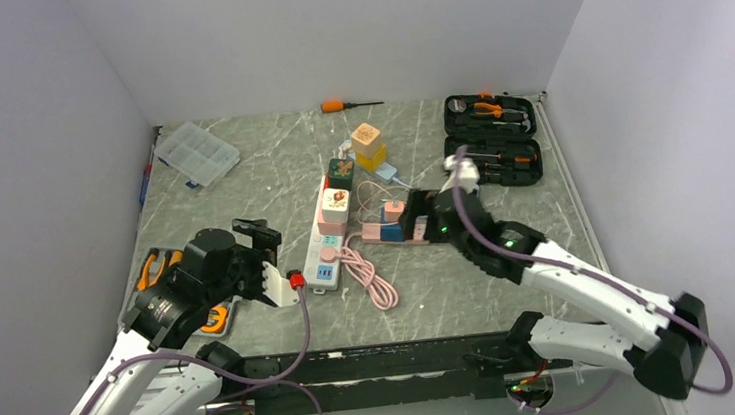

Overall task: Pull the plug off the socket
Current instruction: Pick up the socket from the center of the board.

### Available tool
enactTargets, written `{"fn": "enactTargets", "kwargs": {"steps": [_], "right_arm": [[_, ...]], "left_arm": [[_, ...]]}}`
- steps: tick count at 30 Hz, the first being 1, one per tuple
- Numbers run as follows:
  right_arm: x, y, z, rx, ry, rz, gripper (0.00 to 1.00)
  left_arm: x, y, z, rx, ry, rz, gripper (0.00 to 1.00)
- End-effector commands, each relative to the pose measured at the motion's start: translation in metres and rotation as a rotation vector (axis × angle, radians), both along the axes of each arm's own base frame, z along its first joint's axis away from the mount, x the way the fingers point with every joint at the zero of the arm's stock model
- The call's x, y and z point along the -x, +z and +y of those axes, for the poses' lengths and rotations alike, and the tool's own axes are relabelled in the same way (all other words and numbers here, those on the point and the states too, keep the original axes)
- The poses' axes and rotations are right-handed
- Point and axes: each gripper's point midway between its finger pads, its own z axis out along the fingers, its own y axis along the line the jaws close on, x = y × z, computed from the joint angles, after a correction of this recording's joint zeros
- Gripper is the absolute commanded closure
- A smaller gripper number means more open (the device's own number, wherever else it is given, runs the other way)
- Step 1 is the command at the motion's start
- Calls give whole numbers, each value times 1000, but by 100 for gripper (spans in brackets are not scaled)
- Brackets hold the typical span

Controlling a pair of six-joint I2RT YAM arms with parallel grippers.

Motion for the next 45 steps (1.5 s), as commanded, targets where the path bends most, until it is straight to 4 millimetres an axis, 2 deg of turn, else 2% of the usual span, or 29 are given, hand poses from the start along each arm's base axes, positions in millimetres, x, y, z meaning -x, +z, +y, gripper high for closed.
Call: {"fn": "enactTargets", "kwargs": {"steps": [1,2,5,7,9,11,13,17,19,23,27,30,33,35,38,41,45], "right_arm": [[13,-12,38,152,114,11,0],[14,-15,48,145,135,33,0],[9,-22,58,85,120,78,0],[12,-12,72,44,216,16,2],[16,-10,82,67,259,-5,10],[13,-13,88,179,273,10,17],[17,-21,98,274,308,11,22],[35,-42,132,373,437,-14,21],[35,-55,142,407,469,-17,20],[32,-67,159,391,510,-40,19],[27,-87,169,422,528,-38,19],[23,-103,174,453,548,-43,19],[19,-115,178,464,559,-60,19],[17,-123,177,471,556,-55,20],[16,-136,176,486,559,-44,21],[15,-144,183,480,569,-46,25],[15,-164,187,510,590,-14,31]], "left_arm": [[-12,17,-3,3,17,-47,0],[-13,19,-3,10,26,-39,1],[-13,25,-7,36,31,-22,1],[-12,31,-12,104,53,12,1],[-8,33,-17,145,58,52,1],[-7,29,-19,156,61,86,1],[-8,27,-23,175,65,103,0],[-8,22,-26,224,107,147,1],[-8,23,-28,255,140,193,1],[-8,24,-33,295,212,305,1],[-6,18,-41,346,270,420,0],[-18,27,-38,498,397,488,0],[-15,35,-36,571,460,617,1],[-13,40,-31,592,465,625,1],[-14,34,-23,591,458,583,1],[-12,30,-25,597,448,597,1],[-8,20,-26,570,406,599,1]]}}
